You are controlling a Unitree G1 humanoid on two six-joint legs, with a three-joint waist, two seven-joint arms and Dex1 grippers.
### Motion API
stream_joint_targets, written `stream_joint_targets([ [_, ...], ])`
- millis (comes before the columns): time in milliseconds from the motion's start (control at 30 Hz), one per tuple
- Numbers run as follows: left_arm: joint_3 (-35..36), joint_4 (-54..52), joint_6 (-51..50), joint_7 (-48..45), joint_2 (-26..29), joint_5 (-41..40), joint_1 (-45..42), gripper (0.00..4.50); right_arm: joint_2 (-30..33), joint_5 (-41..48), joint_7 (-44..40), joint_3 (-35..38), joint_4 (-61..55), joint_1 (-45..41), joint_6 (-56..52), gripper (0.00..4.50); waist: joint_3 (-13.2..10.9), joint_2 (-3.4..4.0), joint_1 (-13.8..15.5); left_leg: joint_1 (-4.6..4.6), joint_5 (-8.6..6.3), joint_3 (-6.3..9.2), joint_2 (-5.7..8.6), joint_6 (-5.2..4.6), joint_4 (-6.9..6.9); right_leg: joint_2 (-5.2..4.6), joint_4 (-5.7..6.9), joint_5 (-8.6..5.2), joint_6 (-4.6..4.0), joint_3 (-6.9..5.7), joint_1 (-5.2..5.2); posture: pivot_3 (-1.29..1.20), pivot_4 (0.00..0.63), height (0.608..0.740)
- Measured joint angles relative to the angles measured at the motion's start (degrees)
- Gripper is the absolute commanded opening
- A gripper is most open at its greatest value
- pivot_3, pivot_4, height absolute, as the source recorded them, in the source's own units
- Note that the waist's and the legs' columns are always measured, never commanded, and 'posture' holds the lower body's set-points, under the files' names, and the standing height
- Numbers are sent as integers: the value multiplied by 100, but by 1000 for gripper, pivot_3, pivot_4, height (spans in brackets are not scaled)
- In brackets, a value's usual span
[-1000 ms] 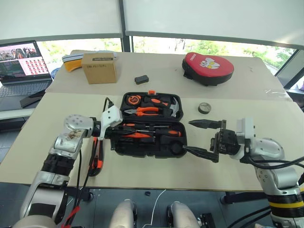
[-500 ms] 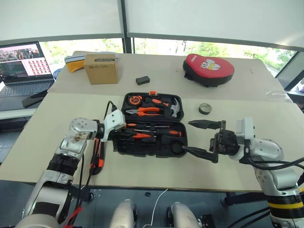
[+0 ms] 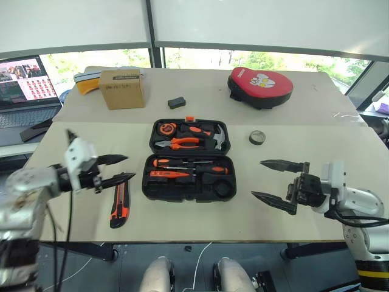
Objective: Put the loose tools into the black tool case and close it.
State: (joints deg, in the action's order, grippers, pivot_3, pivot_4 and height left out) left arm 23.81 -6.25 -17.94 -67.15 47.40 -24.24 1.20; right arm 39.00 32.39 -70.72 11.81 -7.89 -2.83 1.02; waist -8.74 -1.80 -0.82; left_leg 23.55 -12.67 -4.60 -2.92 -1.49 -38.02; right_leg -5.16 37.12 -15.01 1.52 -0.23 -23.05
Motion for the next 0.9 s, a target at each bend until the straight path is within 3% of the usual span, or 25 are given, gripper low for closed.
stream_joint_targets([
  [33, 352, 0, -91, 137, -25, 32, 610, 4438, 41, -66, -138, 7, 163, 85, 147, 4500, 0, -1, -20, -11, -3, -11, -3, -4, 9, 1, -3, 0, 0, 10, 0, 0, 150, 740],
  [200, 1680, 71, -439, 815, -317, 215, 2268, 4438, 97, -218, -564, -97, 600, 124, 371, 4500, -5, -13, 19, -26, -2, -15, -4, 0, 14, -3, -3, -2, -4, 12, 2, 0, 150, 740],
  [400, 2336, -913, -1213, 1349, -734, -192, 3006, 4438, -86, -183, -836, -266, 722, -245, 527, 4500, -5, -21, 160, -30, -15, -17, -1, 21, 14, -23, -14, -5, -9, 7, -11, 0, 150, 740],
  [633, 2027, -2715, -2889, 2647, -1068, -1365, 2409, 4438, -795, 42, -630, -501, 319, -599, 641, 4500, -3, -20, 134, -27, -3, -18, -2, 0, 15, -9, 0, -2, -9, 29, 2, 0, 150, 740],
  [767, 1324, -3165, -3807, 4039, -1638, -1555, 1549, 4438, -910, 119, -547, -652, 115, -761, 598, 4500, -1, -24, 128, -29, -2, -19, 5, 0, 15, -2, 0, 7, 2, 42, 5, 0, 150, 740],
  [900, 505, -3553, -4555, 5100, -1939, -1403, 1243, 4438, -928, 160, -537, -743, 101, -774, 501, 4500, 1, -30, 128, -28, -3, -20, 8, -1, 15, -1, 1, 9, 4, 48, 3, 0, 150, 740],
])
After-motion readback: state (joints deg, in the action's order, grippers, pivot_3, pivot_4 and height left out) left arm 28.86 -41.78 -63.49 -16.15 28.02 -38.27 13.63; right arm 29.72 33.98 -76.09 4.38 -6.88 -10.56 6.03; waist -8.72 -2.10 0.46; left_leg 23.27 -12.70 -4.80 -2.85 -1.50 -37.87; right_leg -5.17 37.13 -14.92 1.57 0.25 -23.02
